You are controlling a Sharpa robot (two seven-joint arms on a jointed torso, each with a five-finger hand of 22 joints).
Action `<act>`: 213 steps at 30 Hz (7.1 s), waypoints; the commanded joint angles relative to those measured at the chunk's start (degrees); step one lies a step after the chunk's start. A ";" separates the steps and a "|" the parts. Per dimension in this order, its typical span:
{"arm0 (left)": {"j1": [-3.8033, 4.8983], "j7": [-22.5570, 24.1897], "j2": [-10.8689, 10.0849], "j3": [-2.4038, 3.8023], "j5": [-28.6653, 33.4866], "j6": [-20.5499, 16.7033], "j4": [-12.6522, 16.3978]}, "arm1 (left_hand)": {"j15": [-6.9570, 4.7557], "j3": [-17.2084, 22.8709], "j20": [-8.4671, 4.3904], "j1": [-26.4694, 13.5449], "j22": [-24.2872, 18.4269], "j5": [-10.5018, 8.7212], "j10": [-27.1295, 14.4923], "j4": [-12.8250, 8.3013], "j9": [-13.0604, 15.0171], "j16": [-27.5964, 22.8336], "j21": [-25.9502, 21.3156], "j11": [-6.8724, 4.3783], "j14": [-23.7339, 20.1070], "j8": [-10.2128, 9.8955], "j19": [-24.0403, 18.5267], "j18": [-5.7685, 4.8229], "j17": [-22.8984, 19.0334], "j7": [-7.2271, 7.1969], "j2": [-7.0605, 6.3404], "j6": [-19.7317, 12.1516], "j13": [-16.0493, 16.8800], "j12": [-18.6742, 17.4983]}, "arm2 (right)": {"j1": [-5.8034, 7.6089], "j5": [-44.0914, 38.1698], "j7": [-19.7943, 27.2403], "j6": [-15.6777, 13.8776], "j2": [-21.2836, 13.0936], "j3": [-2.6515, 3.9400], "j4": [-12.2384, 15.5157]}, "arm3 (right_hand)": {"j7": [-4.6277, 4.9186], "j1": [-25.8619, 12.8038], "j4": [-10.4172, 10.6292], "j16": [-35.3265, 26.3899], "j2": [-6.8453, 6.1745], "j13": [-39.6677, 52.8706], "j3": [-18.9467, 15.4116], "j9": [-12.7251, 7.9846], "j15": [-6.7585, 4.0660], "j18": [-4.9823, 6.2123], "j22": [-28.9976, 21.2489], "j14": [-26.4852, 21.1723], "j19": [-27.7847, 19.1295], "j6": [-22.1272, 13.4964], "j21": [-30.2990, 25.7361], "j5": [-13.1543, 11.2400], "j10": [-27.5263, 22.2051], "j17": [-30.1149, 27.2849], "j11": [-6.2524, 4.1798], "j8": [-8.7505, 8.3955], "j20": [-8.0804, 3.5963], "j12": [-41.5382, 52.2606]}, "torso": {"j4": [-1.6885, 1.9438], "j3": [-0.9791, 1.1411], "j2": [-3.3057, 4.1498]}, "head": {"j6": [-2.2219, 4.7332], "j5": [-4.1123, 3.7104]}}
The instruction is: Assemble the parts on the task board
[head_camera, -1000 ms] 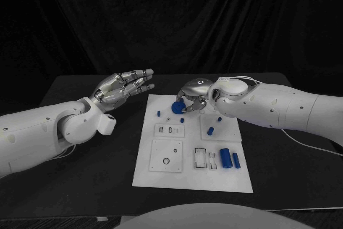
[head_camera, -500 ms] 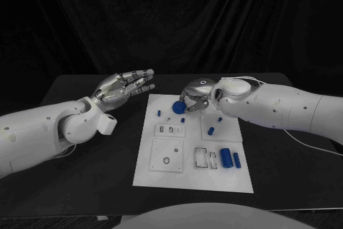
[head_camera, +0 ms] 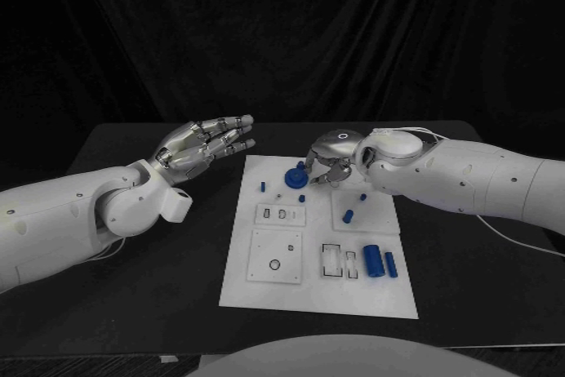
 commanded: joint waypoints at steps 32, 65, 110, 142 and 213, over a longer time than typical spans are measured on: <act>-1.50 0.26 0.24 0.07 0.23 1.34 -0.88 | 0.48 0.80 -0.09 -0.32 -0.04 0.23 -0.19 -0.09 0.04 0.37 -0.20 0.08 0.01 0.31 -0.20 -0.85 0.09 0.79 -0.59 0.29 0.03 0.15 | 1.42 12.48 6.65 -15.11 -18.80 -0.05 10.67 | -2.21 -2.08 4.57 -10.72 -1.19 8.28 -2.31 -1.49 -3.97 -0.45 14.43 4.16 5.20 1.01 0.11 -6.42 4.15 6.03 -3.61 -1.55 -3.91 -7.07 | -0.17 -0.05 -0.27 | 1.50 -0.72; -5.19 2.75 0.87 0.08 0.23 0.81 -4.76 | 1.37 3.16 -0.17 -4.67 -0.26 -2.17 -2.50 -1.42 -2.73 -2.15 -1.03 -2.11 -2.07 -6.30 -1.17 -1.43 -0.44 -14.24 -2.83 -24.65 -0.65 -5.53 | -6.49 20.92 14.39 -19.17 -18.43 -0.08 1.02 | -2.20 -4.49 4.75 -9.57 -2.48 7.49 -2.58 -2.99 -4.19 -0.63 14.71 4.43 5.56 -4.76 0.81 -9.23 4.29 5.48 -3.72 -4.08 -4.26 -7.57 | -2.17 0.67 -3.80 | -0.06 0.04; -5.46 1.79 0.47 0.07 0.23 2.07 -4.70 | 1.22 -17.30 -0.11 -18.13 -0.17 -24.73 -2.33 3.18 -1.99 -1.29 -0.63 0.01 -2.09 -5.32 -1.44 -0.61 -0.39 -9.36 6.03 -19.98 -0.55 -4.32 | -10.18 22.16 11.71 -13.77 -14.22 -0.07 -4.54 | -1.20 0.02 4.23 -9.95 -2.55 6.37 -1.71 -3.72 -3.55 -0.23 14.19 4.00 4.82 -5.51 -0.59 -4.74 3.73 3.87 -2.93 -3.39 -3.63 -8.47 | -2.19 0.76 -4.59 | -0.32 -0.64; -5.48 0.97 0.50 0.07 0.23 2.61 -4.55 | 1.19 -14.30 -0.10 -11.40 -0.17 -14.92 -2.40 2.31 -1.83 -1.10 -0.40 -0.02 -2.17 -4.97 -1.57 -0.44 -0.39 -8.16 5.81 -18.83 -0.55 -4.16 | -11.18 22.20 9.14 -14.95 -13.06 -0.06 -5.80 | -1.53 3.03 3.49 -11.11 -1.61 5.83 -1.17 -3.52 -3.46 0.24 13.55 3.58 3.90 -7.41 -2.40 -2.40 3.25 2.05 -3.00 -2.73 -3.41 -8.91 | -2.20 0.76 -4.73 | -1.21 -0.69; -5.60 0.28 0.34 0.07 0.23 2.68 -4.47 | 1.14 -12.83 -0.09 -7.87 -0.15 -11.29 -2.23 0.37 -1.72 -0.93 -0.26 0.46 -2.10 -4.70 -1.46 -0.45 -0.36 -6.72 5.53 -18.09 -0.48 -3.64 | -11.33 22.20 11.50 -13.22 -11.50 -0.05 -6.27 | -2.95 7.27 -1.66 -11.11 -0.15 4.56 3.70 -2.86 -4.50 0.41 13.35 3.04 3.61 -3.57 -3.30 8.78 2.46 -0.10 -4.26 3.87 -4.45 -9.65 | -2.20 0.75 -4.82 | -1.62 -0.45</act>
